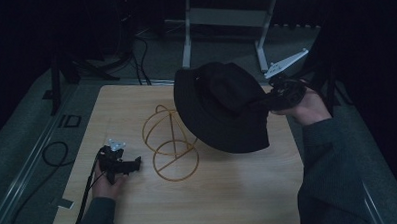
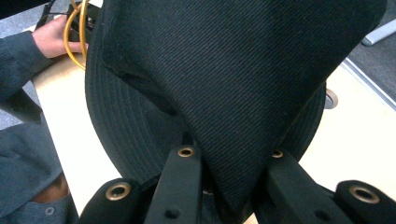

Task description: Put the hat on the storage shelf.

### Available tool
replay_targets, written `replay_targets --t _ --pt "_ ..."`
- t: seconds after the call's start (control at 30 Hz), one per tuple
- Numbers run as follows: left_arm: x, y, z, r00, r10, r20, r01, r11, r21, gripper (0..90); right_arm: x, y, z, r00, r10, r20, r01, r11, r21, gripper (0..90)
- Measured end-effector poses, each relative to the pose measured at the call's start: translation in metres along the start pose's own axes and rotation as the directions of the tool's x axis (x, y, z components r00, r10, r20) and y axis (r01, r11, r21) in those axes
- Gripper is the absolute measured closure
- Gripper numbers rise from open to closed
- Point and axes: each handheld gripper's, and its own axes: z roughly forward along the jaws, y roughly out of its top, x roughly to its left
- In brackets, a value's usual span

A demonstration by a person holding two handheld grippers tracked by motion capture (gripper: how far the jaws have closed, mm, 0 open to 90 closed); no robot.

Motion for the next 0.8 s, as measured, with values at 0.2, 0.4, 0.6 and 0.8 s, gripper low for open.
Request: replay_targets --t 0.2,0.4,0.6,0.8 --pt "0.0 0.0 0.0 1.0 0.0 0.0 0.0 1.0 0.0 1.8 0.006 0.005 -0.001 0.9997 -0.023 -0.01 0.023 1.0 -0.006 84.8" --pt "0.0 0.0 0.0 1.0 0.0 0.0 0.0 1.0 0.0 1.8 0.009 0.011 -0.006 0.9993 -0.036 -0.004 0.036 0.999 -0.007 84.8" --pt "0.0 0.0 0.0 1.0 0.0 0.0 0.0 1.0 0.0 1.8 0.012 0.013 -0.011 0.9987 -0.05 -0.01 0.05 0.999 -0.014 84.7" --pt "0.0 0.0 0.0 1.0 0.001 0.001 -0.001 1.0 0.001 1.8 0.017 0.02 -0.005 0.9972 -0.069 -0.029 0.069 0.998 -0.004 84.6"
